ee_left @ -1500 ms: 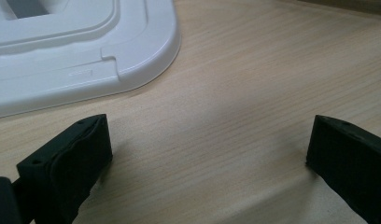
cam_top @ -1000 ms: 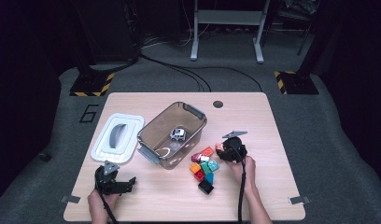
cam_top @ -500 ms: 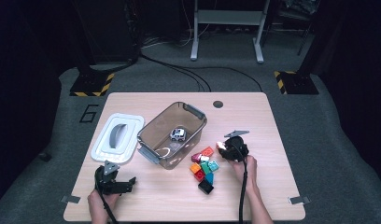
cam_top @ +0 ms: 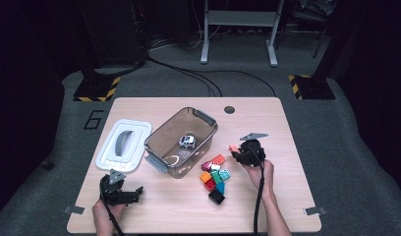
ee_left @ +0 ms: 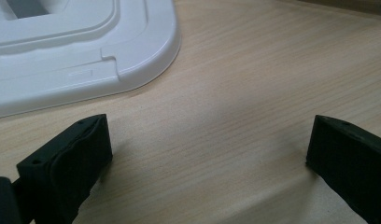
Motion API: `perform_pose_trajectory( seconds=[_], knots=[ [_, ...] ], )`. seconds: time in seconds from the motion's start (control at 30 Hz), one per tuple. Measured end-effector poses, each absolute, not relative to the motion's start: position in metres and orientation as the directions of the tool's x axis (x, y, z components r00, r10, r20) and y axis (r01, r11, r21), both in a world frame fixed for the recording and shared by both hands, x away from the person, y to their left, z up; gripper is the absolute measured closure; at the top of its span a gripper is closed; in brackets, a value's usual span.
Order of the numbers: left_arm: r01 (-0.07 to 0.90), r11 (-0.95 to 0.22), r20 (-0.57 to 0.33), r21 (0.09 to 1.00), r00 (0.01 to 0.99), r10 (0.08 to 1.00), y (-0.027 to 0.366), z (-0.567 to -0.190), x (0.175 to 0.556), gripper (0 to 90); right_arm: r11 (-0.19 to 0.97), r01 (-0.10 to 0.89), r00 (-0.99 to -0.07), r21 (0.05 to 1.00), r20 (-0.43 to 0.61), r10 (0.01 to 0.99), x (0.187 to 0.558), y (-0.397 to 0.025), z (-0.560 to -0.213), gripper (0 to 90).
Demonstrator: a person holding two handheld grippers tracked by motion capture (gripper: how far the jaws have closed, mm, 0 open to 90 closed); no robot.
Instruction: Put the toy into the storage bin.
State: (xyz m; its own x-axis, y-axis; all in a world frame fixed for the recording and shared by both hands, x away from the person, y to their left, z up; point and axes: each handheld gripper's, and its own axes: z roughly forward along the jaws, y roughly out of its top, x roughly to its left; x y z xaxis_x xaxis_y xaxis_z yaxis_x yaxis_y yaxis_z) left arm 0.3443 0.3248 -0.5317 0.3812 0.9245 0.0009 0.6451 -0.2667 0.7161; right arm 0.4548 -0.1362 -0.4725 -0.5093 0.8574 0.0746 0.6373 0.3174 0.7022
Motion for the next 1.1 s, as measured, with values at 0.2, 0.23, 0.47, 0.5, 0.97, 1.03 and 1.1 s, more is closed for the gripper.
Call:
perform_pose_trajectory(
  seconds=[0.2,0.23,0.47,0.5,0.97,1.03,1.1],
  knots=[
    [0.645,-0.266,0.001,0.717,0.38,0.925,0.325,-0.532,0.344,0.0,0.321,0.624,-0.515,0.712,0.067,0.855,0.458,-0.135,-0.46,67.9],
    [0.645,-0.266,0.001,0.717,0.381,0.925,0.325,-0.532,0.344,0.0,0.316,0.625,-0.511,0.714,0.069,0.857,0.458,-0.135,-0.457,68.0],
    [0.645,-0.266,0.001,0.716,0.381,0.925,0.325,-0.532,0.344,0.0,0.338,0.602,-0.532,0.723,0.048,0.845,0.462,-0.132,-0.443,67.9],
    [0.645,-0.266,0.0,0.717,0.381,0.925,0.325,-0.532,0.344,0.0,0.34,0.6,-0.535,0.725,0.047,0.844,0.463,-0.132,-0.44,68.0],
    [0.643,-0.264,0.002,0.719,0.378,0.926,0.325,-0.532,0.344,0.0,0.337,0.571,-0.543,0.748,0.037,0.839,0.472,-0.127,-0.414,68.0],
    [0.645,-0.266,0.0,0.717,0.381,0.925,0.325,-0.532,0.344,0.0,0.342,0.564,-0.547,0.751,0.03,0.837,0.473,-0.127,-0.41,68.0],
    [0.644,-0.266,0.001,0.718,0.381,0.925,0.325,-0.532,0.344,0.0,0.333,0.566,-0.541,0.754,0.035,0.84,0.474,-0.126,-0.407,68.0]
  ],
)
